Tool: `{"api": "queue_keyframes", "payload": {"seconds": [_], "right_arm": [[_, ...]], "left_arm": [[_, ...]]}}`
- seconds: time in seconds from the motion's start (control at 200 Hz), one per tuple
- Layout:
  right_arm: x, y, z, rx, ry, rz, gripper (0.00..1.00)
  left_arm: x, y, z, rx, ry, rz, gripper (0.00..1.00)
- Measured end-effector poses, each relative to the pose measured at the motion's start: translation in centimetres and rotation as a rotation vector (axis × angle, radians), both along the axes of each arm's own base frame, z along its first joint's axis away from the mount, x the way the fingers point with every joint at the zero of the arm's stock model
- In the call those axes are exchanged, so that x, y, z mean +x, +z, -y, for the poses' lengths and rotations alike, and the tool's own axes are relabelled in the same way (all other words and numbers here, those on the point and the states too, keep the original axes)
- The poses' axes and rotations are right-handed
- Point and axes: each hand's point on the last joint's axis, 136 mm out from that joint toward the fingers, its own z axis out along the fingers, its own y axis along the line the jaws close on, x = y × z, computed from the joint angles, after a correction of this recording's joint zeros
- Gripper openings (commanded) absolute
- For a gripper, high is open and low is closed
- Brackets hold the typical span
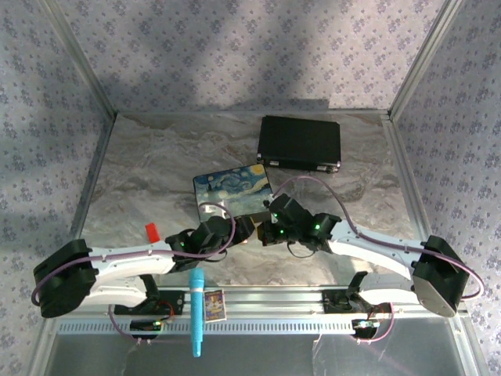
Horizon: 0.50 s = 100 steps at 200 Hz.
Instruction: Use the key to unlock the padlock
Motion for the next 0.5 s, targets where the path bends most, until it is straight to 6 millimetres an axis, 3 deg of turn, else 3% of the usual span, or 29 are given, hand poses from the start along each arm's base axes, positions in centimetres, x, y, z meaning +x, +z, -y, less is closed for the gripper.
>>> {"api": "queue_keyframes", "payload": {"seconds": [0.1, 0.2, 0.37, 0.41, 0.5], "right_arm": [[-0.01, 0.16, -0.19, 0.012, 0.002, -0.003, 0.01], [0.02, 0.29, -0.32, 0.021, 0.002, -0.003, 0.01], [0.07, 0.4, -0.47, 0.032, 0.005, -0.005, 0.04], [0.15, 0.42, -0.47, 0.039, 0.006, -0.01, 0.15], [0.45, 0.07, -0.2, 0.06, -0.001, -0.027, 0.56]], "left_arm": [[0.07, 0.16, 0.15, -0.011, 0.002, 0.001, 0.29], [0.08, 0.09, 0.28, -0.014, 0.001, -0.003, 0.06], [0.16, 0.69, 0.63, -0.033, -0.006, 0.007, 0.0], [0.18, 0.71, 0.62, -0.033, -0.004, 0.009, 0.0], [0.29, 0.84, 0.51, -0.033, -0.001, 0.015, 0.0]]}}
